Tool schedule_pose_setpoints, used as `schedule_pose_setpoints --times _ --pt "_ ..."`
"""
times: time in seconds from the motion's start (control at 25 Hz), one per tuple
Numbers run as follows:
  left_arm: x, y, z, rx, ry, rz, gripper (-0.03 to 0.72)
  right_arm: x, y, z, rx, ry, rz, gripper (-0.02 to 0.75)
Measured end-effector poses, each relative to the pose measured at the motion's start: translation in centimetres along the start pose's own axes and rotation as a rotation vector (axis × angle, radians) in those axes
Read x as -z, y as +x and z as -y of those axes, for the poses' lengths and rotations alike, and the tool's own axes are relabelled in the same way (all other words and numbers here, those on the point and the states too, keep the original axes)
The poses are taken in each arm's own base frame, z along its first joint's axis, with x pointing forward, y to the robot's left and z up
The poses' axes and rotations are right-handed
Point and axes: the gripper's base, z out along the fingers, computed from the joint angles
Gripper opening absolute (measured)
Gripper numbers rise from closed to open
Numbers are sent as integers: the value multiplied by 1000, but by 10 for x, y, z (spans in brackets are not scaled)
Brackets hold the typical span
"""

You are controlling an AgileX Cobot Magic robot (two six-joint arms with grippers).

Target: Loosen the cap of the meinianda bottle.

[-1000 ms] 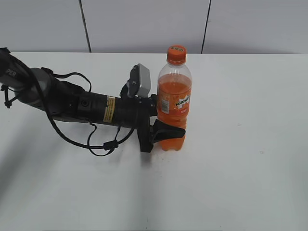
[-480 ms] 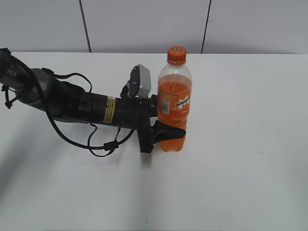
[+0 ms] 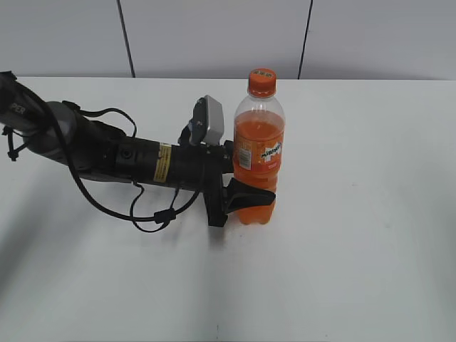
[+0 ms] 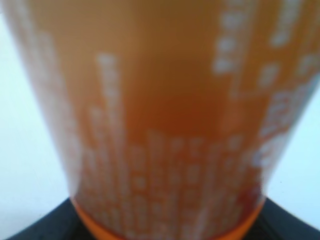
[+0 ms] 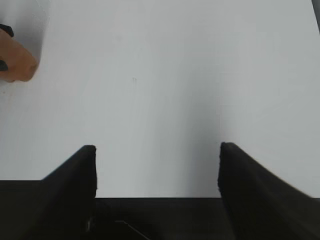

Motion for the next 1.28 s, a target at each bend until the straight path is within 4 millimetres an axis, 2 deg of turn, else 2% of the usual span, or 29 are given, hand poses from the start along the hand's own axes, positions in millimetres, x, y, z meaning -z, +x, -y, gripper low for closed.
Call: schedule_pose_setpoints --times 0.12,0.32,0.56,0.92,1.04,1.28 --pt "0 0 0 1 -2 1 405 -21 -32 2 14 -4 -98 565" --pt "0 0 0 4 -5 3 405 -71 -85 7 10 -12 -251 565" --pt "0 0 0 5 -5 5 405 -120 -138 12 8 -15 -311 565" --pt "0 0 -1 7 -10 3 405 -170 -184 16 1 -18 -364 565" --pt "0 0 -1 8 -13 2 405 -175 -195 17 -2 -18 -365 565" --pt "0 0 -2 10 -17 1 405 -175 -196 17 -3 -21 -378 565"
